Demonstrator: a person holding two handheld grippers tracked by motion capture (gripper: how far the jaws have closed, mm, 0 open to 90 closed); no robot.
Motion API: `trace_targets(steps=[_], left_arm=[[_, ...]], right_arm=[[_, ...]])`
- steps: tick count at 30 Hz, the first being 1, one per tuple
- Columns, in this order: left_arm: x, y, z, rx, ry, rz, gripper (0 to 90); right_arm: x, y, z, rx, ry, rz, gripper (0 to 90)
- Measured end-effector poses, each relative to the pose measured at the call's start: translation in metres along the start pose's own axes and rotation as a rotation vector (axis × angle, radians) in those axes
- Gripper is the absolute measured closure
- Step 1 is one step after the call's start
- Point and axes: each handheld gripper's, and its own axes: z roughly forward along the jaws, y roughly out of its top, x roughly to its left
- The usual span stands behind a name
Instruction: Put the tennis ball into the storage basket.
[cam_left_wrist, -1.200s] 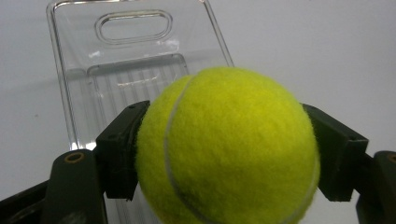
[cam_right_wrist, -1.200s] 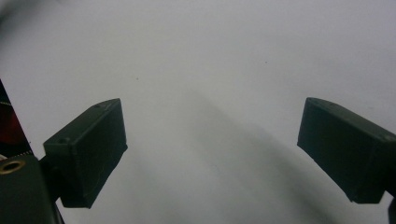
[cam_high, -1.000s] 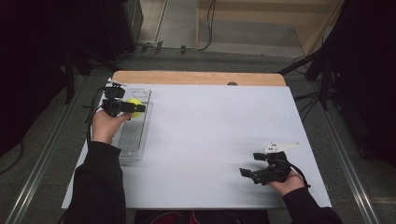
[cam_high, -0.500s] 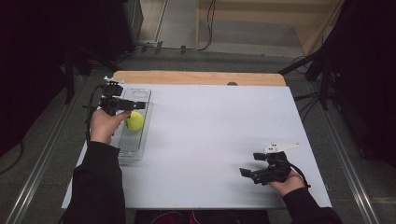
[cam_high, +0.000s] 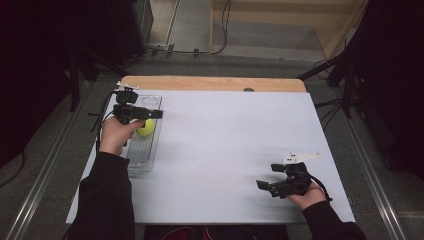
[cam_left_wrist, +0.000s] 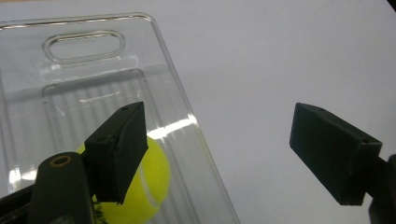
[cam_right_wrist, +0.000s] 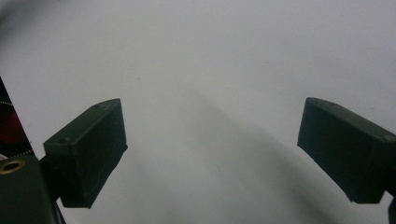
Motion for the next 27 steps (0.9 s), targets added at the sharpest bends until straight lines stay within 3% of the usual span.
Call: trace_targets(steps=[10,14,27], left_arm=[[-0.019,0.002,0.006,0.008,-0.063,0.034,19.7],[-0.028,0.003,0.006,0.012,-0.116,0.044,19.7],[-0.041,-0.003,0.011,0.034,-0.139,0.068,19.8]], right_arm=[[0.0,0.0,0.0,0.0,0.003,0.006,6.4],[0.0,0.0,0.0,-0.001,0.005,0.004,6.3],[0.0,0.0,0.0,-0.003,0.006,0.004,6.4]])
